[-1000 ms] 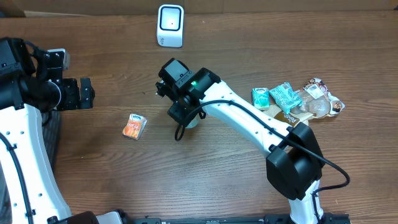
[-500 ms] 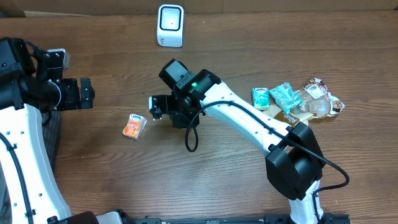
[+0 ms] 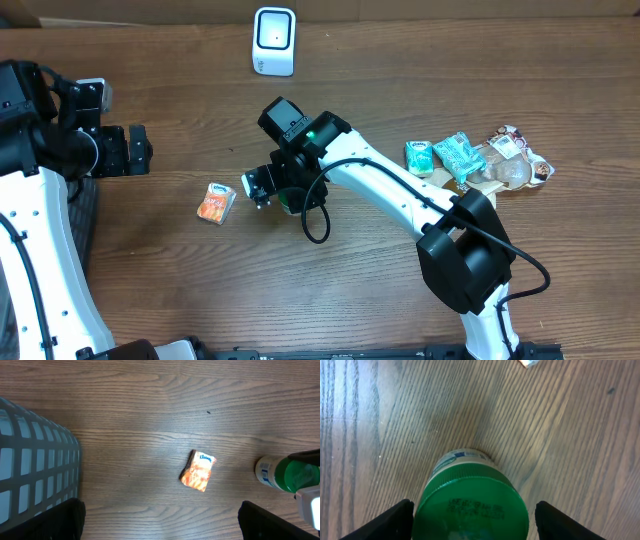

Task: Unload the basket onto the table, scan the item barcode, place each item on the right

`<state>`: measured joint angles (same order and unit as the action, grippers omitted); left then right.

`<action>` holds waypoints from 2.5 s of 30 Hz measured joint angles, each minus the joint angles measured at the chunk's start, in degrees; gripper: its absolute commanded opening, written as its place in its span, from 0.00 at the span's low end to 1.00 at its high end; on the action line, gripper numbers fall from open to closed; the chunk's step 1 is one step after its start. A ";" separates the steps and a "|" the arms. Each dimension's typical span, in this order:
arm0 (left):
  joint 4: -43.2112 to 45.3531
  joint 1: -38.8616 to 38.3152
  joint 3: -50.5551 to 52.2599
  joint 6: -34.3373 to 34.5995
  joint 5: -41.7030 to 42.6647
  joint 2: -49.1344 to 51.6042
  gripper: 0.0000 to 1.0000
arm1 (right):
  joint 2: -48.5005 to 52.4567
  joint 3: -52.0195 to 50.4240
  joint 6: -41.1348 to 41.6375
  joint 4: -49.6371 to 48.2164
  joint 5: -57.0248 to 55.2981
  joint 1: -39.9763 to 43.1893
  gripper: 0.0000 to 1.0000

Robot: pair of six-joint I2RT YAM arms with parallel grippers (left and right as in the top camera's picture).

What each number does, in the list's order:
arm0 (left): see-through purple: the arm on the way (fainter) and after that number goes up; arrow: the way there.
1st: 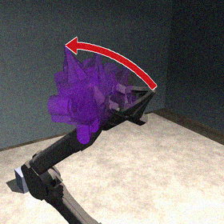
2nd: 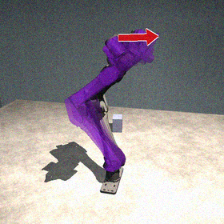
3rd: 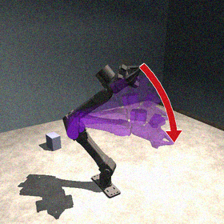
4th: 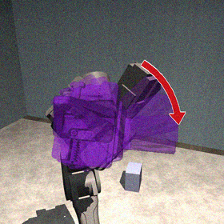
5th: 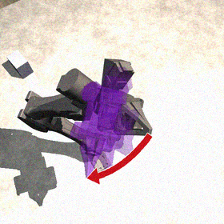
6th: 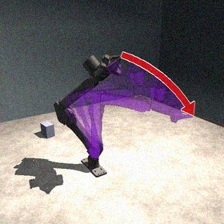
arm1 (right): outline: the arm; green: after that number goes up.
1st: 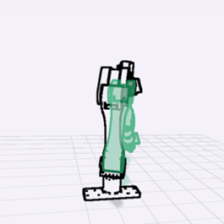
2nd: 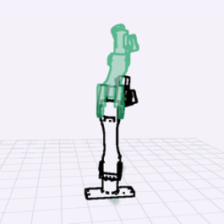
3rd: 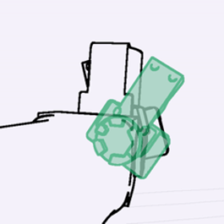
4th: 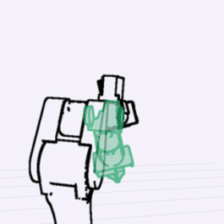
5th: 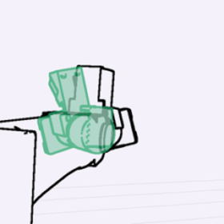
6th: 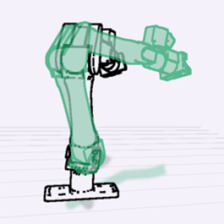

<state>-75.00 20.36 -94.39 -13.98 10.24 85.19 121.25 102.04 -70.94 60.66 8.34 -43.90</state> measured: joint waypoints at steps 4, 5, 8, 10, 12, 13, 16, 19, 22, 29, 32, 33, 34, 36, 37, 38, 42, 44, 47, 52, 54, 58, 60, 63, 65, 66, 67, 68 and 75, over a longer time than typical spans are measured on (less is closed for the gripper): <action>0.00 0.00 0.00 0.00 0.00 0.00 1.00 | 0.02 -0.07 0.61 0.17 0.22 0.00 1.00; 0.00 0.00 0.00 0.00 0.00 0.02 1.00 | 0.00 -0.07 1.40 0.09 0.22 0.00 1.00; -0.02 0.00 0.00 0.00 0.00 0.00 1.00 | 0.02 0.46 7.28 0.26 0.15 0.00 1.00; 0.00 0.00 0.00 0.00 0.00 0.00 1.00 | 0.11 2.23 13.66 0.74 -0.44 0.00 1.00; 0.00 0.00 0.00 0.00 0.00 0.00 0.99 | 0.11 6.12 23.17 2.54 -1.64 0.00 1.00; -0.02 0.00 0.00 0.00 0.00 0.00 1.00 | 0.11 7.89 26.99 2.93 -1.97 0.00 1.00; 0.00 0.00 0.00 0.00 -0.02 0.02 1.00 | 0.09 14.97 42.27 7.93 -2.84 0.02 1.00; 0.00 0.00 0.00 0.00 0.00 0.02 1.00 | -0.11 18.14 50.93 11.93 -2.99 0.02 1.00; 0.00 0.00 0.00 0.00 0.00 0.02 1.00 | -0.11 18.27 55.60 14.95 -2.58 0.02 1.00; 0.00 0.00 0.00 0.00 0.00 0.02 1.00 | -0.11 18.27 70.18 15.93 -4.31 0.59 0.98; 0.00 0.00 0.00 0.00 0.00 0.02 0.99 | -0.11 18.10 81.96 15.76 -7.02 2.19 0.96; 0.00 0.00 0.00 0.00 0.00 0.07 1.00 | -0.11 17.59 86.71 14.99 -8.02 3.15 0.90; 0.00 0.00 0.00 0.00 -0.02 0.07 1.00 | -0.11 17.44 88.48 14.67 -8.48 3.48 0.89; 0.00 0.00 0.00 0.00 0.00 0.07 1.00 | -0.11 15.87 93.42 11.93 -9.38 4.46 0.88; 0.00 0.00 0.00 0.00 0.00 0.07 1.00 | -0.11 14.67 95.82 10.43 -9.73 4.74 0.88; 0.00 0.00 0.00 0.00 0.00 0.07 1.00 | -0.11 13.70 97.48 9.44 -10.14 4.81 0.88; 0.00 0.00 0.00 0.00 0.00 0.09 1.00 | -0.11 7.96 104.39 4.24 -10.32 4.20 0.89; 0.00 0.00 0.00 0.00 0.00 0.09 1.00 | -0.11 5.64 106.27 2.64 -10.23 3.78 0.89; 0.00 0.00 0.00 0.00 0.00 0.09 1.00 | -0.11 3.45 108.08 1.57 -10.03 3.37 0.89; 0.00 0.00 0.00 0.00 0.00 0.11 1.00 | -0.11 3.28 109.31 0.76 -9.49 3.30 0.89; 0.00 0.00 0.00 0.00 0.00 0.11 1.00 | -0.11 3.28 109.59 0.81 -9.18 3.08 0.89; 0.00 0.00 0.00 0.00 0.00 0.11 1.00 | -0.11 3.04 109.92 0.04 -9.14 2.08 0.89; 0.00 0.00 0.00 0.00 0.00 0.11 1.00 | -0.11 2.54 109.94 -0.42 -9.05 1.07 0.89; 0.00 0.00 0.00 0.00 0.00 0.11 1.00 | -0.11 1.60 109.94 -0.61 -8.76 -0.13 0.89; 0.00 0.00 0.00 0.00 0.00 0.11 1.00 | -0.11 1.07 109.98 -0.68 -8.68 -0.57 0.88; 0.02 0.00 0.00 0.00 0.00 0.11 1.00 | -0.11 0.85 109.94 -0.66 -8.66 -0.63 0.87; 0.00 0.00 0.00 0.00 0.00 0.11 1.00 | -0.11 0.63 109.94 -0.70 -8.61 -0.61 0.86; 0.00 0.00 0.00 0.00 0.00 0.11 0.99 | -0.11 0.39 109.94 -0.87 -8.63 -0.59 0.85; 0.00 0.00 0.00 0.00 0.00 0.11 1.00 | -0.11 -2.51 110.84 -3.23 -8.59 -0.59 0.81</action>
<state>-75.00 20.36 -94.39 -13.98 10.24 85.30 121.14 99.53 39.90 57.43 -0.25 -44.49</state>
